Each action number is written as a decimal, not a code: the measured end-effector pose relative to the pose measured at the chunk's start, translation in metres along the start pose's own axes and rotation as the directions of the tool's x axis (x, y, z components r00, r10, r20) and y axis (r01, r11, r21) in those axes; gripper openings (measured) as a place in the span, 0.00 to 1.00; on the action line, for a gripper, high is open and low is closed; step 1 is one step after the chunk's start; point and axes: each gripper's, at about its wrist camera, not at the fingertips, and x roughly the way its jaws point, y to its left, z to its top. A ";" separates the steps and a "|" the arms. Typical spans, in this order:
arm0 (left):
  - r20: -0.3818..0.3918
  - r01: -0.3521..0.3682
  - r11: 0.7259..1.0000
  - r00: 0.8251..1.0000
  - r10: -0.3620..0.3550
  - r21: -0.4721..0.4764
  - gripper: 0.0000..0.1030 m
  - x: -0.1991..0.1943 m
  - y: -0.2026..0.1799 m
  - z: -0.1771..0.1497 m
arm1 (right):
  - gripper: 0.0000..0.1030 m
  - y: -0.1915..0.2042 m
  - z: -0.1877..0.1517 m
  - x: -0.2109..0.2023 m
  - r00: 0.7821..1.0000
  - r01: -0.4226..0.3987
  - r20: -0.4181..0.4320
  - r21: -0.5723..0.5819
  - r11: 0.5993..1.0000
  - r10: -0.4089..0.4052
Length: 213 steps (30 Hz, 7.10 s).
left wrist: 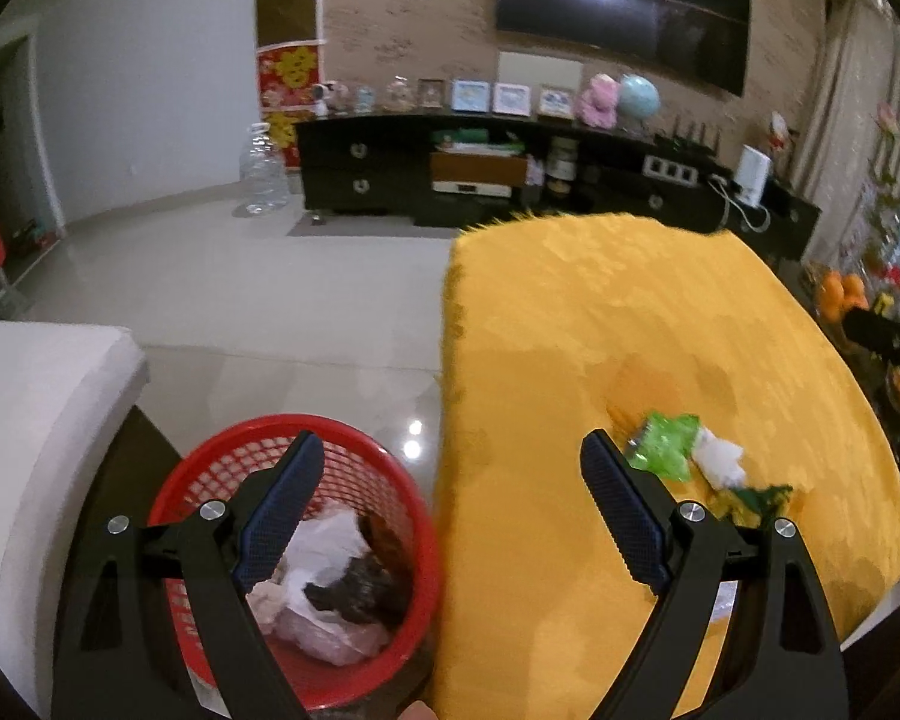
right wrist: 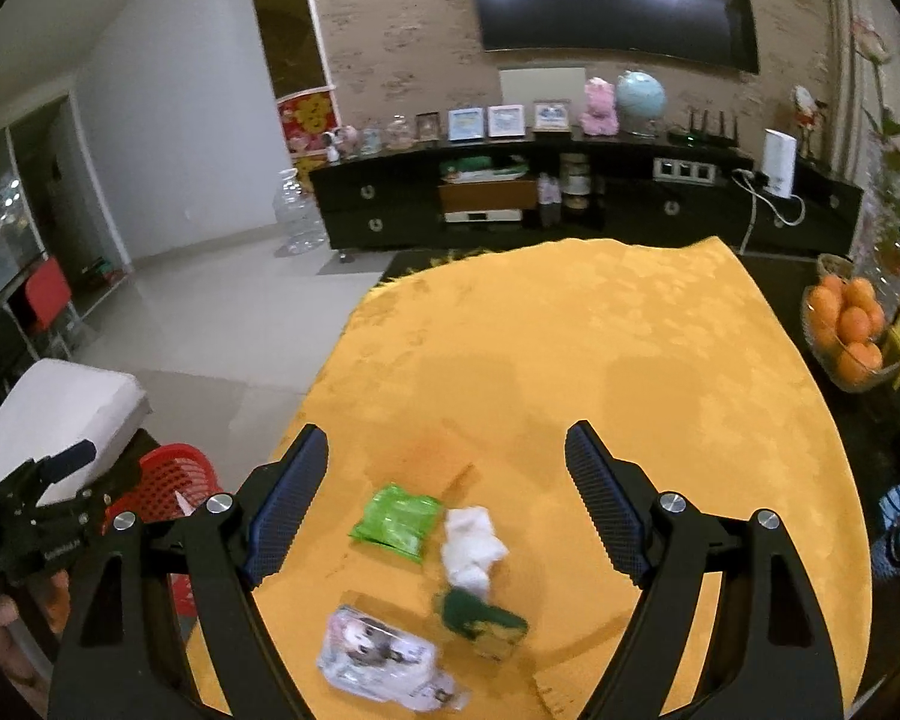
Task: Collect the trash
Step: 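Move both open tools back over the trash on the table, then grasp the printed clear plastic bag with the left tool, then grasp the white tissue with the right tool while the left holds the printed bag, then carry printed bag and tissue to the red basket and open both tools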
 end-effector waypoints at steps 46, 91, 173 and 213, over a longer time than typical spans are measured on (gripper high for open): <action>-0.290 0.317 0.909 0.927 -0.238 0.270 0.67 0.071 -0.144 -0.079 | 0.77 -0.053 -0.020 0.008 0.996 0.028 -0.084 0.098 0.995 -0.020; -0.052 0.124 0.992 0.991 -0.122 0.036 0.67 0.010 -0.035 -0.006 | 0.40 0.003 -0.074 0.129 0.929 0.023 -0.365 -0.119 0.993 -0.065; -0.018 -0.265 0.936 0.963 0.269 -0.233 0.67 -0.037 0.146 -0.014 | 0.37 0.225 0.001 0.070 0.897 -0.440 -0.182 -0.287 0.851 0.403; 0.013 -0.193 0.950 0.979 0.203 -0.245 0.85 -0.033 0.127 -0.004 | 0.68 0.179 0.010 0.063 0.933 -0.356 -0.135 -0.229 0.906 0.333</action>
